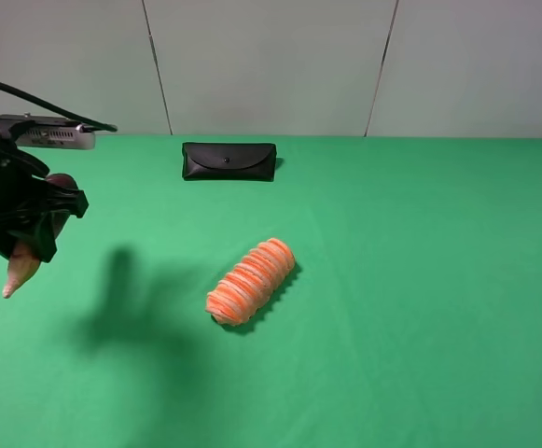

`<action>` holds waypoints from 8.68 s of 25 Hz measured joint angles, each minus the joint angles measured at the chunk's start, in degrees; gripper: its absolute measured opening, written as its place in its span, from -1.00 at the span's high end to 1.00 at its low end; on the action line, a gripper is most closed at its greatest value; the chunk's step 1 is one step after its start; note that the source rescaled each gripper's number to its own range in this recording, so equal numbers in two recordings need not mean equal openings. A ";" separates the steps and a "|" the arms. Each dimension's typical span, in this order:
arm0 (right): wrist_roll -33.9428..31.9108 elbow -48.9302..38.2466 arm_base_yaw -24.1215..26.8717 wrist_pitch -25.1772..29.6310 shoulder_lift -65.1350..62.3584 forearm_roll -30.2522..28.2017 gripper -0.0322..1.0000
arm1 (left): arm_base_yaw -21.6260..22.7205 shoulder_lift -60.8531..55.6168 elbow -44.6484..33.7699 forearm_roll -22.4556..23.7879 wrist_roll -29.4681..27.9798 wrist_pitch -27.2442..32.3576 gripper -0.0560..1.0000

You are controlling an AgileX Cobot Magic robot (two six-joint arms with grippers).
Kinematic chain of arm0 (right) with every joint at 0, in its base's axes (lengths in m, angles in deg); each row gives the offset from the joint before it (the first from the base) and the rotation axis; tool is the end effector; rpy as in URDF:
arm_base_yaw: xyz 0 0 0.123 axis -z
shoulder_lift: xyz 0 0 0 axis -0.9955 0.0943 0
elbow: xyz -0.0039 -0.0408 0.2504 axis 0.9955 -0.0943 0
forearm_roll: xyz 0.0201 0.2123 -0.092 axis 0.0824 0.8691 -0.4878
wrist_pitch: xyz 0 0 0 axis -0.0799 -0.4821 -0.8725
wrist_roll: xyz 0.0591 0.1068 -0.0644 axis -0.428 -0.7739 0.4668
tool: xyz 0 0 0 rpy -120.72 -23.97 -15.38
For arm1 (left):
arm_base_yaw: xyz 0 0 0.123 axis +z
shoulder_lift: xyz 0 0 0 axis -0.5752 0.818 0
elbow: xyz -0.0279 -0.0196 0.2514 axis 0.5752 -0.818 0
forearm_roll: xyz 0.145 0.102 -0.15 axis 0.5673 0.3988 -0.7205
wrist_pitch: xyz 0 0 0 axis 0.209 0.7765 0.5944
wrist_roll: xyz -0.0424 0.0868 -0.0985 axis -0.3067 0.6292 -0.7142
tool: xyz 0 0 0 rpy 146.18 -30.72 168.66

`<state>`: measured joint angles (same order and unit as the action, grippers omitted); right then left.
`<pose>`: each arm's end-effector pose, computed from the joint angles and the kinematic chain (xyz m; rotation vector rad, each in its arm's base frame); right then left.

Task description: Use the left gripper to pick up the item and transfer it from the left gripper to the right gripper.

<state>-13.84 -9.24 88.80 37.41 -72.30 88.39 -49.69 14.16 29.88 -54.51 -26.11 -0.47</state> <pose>0.0534 -0.0032 0.2518 0.0019 1.9948 -0.0863 0.2491 -0.0558 0.1419 0.1567 3.0143 0.0589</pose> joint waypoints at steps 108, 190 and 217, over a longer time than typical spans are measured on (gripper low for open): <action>60.52 6.60 -4.09 0.60 72.11 83.53 -1.00 | -35.88 5.22 21.40 -8.75 46.43 -8.83 0.89; 65.63 6.64 -4.09 4.69 72.51 84.09 0.92 | -37.33 9.99 25.94 -8.69 39.36 -8.00 -1.00; 65.02 6.64 -4.09 1.85 72.51 80.53 0.92 | -37.33 -7.74 17.78 3.22 28.76 7.11 -1.00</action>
<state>51.18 -2.60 84.71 39.26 0.20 168.92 -87.02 6.42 47.66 -51.29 2.66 6.64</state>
